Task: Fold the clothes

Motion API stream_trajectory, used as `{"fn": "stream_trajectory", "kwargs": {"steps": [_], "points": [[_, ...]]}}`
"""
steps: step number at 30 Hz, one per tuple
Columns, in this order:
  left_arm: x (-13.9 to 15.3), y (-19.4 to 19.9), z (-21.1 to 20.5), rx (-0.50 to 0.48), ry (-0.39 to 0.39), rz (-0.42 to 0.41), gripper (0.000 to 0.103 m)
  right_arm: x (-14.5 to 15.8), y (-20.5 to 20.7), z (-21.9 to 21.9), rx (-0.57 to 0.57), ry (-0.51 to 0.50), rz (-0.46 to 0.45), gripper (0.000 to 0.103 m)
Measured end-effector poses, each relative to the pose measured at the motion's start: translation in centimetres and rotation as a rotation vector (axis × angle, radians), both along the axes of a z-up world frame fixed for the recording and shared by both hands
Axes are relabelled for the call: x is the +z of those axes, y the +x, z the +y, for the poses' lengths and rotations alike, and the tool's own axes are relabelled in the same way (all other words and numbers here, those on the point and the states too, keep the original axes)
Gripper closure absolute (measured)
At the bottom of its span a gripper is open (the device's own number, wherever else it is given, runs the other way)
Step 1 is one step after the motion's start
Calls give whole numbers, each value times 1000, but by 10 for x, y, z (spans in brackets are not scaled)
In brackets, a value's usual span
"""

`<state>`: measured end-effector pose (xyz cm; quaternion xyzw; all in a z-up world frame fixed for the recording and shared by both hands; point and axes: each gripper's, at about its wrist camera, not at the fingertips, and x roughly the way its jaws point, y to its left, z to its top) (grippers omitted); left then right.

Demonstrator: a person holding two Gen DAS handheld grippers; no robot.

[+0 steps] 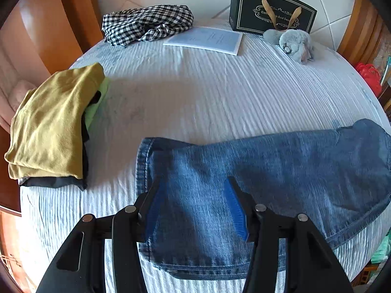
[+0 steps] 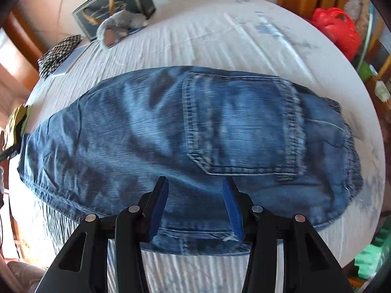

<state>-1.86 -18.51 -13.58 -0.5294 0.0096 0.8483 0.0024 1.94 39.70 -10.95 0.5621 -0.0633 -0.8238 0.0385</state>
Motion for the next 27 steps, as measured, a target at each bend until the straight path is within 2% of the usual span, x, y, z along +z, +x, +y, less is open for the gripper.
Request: {"fn": "stream_trajectory", "kwargs": {"steps": [3,4,5,6,9,11,14,17,22,27], "points": [[-12,8,-9,46,27,-31,52,9,8,29,-80,2,28,56],[-15,10,-13,63,30,-38,52,12,9,38,-100,0,38,51],[-19,10,-15,75,21,-48,52,16,11,48,-121,-1,47,41],[-23,11,-18,87,12,-58,52,19,13,57,-141,-3,56,38],[-38,11,-24,126,-15,-111,51,28,18,84,-203,-8,84,37],[-34,11,-23,147,1,-98,51,35,22,103,-244,-11,103,41],[-14,9,-9,145,83,-52,51,44,26,129,-301,-17,131,49],[12,0,30,75,162,-3,51,47,-3,99,-201,-52,147,52],[46,-25,135,-121,272,50,51,37,-46,63,-72,-92,138,52],[51,-53,243,-316,331,32,51,21,-68,56,-1,-110,102,52]]}}
